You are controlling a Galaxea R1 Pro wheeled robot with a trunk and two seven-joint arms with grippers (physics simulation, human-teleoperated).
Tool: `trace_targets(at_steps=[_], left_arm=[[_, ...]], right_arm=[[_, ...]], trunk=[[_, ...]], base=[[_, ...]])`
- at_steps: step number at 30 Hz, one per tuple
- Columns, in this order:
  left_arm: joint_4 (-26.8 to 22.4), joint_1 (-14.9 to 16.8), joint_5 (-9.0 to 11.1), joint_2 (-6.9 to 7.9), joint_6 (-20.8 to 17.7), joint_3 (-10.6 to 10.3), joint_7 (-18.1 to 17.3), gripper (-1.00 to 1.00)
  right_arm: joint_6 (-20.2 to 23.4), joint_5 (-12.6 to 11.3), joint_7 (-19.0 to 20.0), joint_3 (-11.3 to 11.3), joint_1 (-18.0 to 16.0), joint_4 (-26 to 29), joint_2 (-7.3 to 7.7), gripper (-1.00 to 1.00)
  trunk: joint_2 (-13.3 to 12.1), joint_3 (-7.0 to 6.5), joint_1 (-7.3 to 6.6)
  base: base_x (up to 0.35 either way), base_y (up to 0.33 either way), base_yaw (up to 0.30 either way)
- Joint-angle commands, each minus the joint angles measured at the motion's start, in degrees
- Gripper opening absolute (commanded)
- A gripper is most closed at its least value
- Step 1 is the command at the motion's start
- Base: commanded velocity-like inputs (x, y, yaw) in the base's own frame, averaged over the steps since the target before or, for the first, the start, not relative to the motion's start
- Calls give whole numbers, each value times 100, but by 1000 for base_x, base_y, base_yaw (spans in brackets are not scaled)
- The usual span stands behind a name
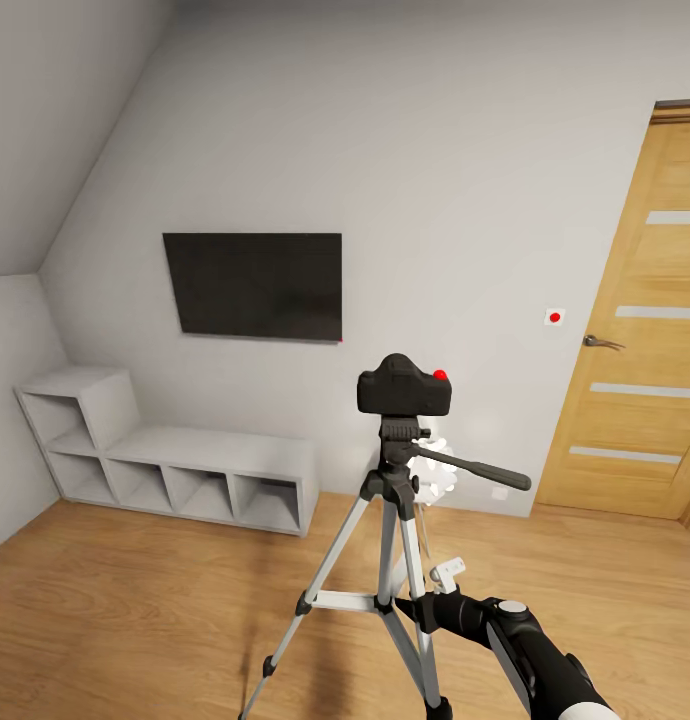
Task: Attach the digital camera to the camera tripod in the bedroom.
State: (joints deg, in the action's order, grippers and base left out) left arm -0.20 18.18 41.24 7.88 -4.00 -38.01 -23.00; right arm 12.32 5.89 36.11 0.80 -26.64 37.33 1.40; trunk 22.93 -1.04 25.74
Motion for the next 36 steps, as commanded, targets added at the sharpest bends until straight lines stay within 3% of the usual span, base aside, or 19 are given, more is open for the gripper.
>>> trace_targets(at_steps=[1,9,11,16,29,30,36], left_arm=[[0,-41,65,-10,-35,-24,65,100],[2,-322,77,-208,-69,-23,1258,100],[2,-338,77,-224,-71,-23,1384,100],[2,-360,82,-251,-77,-22,1573,100],[2,-380,85,-291,-83,-22,1643,100],[2,-381,85,-292,-84,-22,1645,100],[1,-382,86,-295,-82,-22,1649,100]], right_arm=[[-28,353,-109,-5,7,-128,-4,-100],[-28,355,-136,-6,7,-129,-7,-100],[-28,357,-137,-6,8,-129,-6,-100],[-28,357,-139,-4,9,-129,-3,-100],[-28,360,-132,-6,8,-130,1,-100],[-28,360,-131,-5,8,-130,1,100],[-28,360,-129,-5,7,-129,1,100]], trunk=[[-1,5,5],[-1,5,5],[-1,5,5],[-1,5,5],[-1,5,5],[-1,5,5],[-1,5,5]], base=[[0,0,0],[0,0,0],[0,0,0],[0,0,0],[0,0,0],[0,0,0],[0,0,0]])
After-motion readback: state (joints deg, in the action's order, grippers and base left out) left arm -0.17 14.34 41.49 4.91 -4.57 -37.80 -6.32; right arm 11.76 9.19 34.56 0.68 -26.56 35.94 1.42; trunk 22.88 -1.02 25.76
